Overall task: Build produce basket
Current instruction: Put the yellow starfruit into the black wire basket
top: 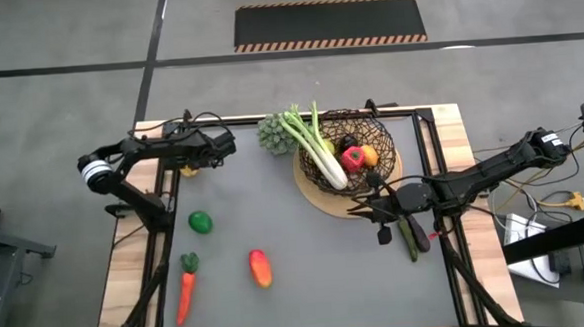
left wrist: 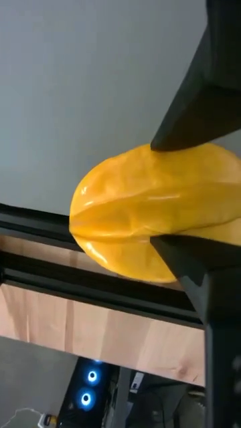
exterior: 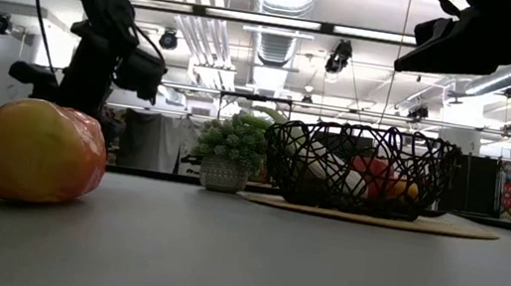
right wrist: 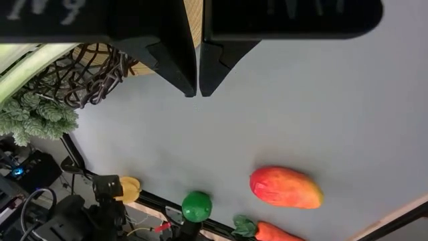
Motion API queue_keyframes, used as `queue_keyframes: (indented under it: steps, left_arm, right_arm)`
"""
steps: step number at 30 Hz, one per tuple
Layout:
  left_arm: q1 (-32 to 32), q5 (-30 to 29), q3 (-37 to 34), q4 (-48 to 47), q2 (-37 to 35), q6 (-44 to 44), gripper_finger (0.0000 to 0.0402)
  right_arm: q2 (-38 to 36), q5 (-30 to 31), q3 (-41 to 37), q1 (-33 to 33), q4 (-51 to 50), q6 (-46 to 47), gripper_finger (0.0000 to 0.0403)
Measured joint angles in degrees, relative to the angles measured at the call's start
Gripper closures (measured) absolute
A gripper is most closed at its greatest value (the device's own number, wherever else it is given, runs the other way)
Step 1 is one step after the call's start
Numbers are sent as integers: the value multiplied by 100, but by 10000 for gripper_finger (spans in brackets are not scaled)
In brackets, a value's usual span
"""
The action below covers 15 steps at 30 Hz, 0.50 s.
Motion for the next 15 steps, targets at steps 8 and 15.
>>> queue_keyframes:
  steps: [8,15]
  left_arm:
    - [-93,-96,-7,-40,-14,16,325]
    - [-219,-101,-7,7,-25,14,392]
  right_arm:
    - [0,0,0,0,0,7,394]
    - [0,0,0,-1,0,2,394]
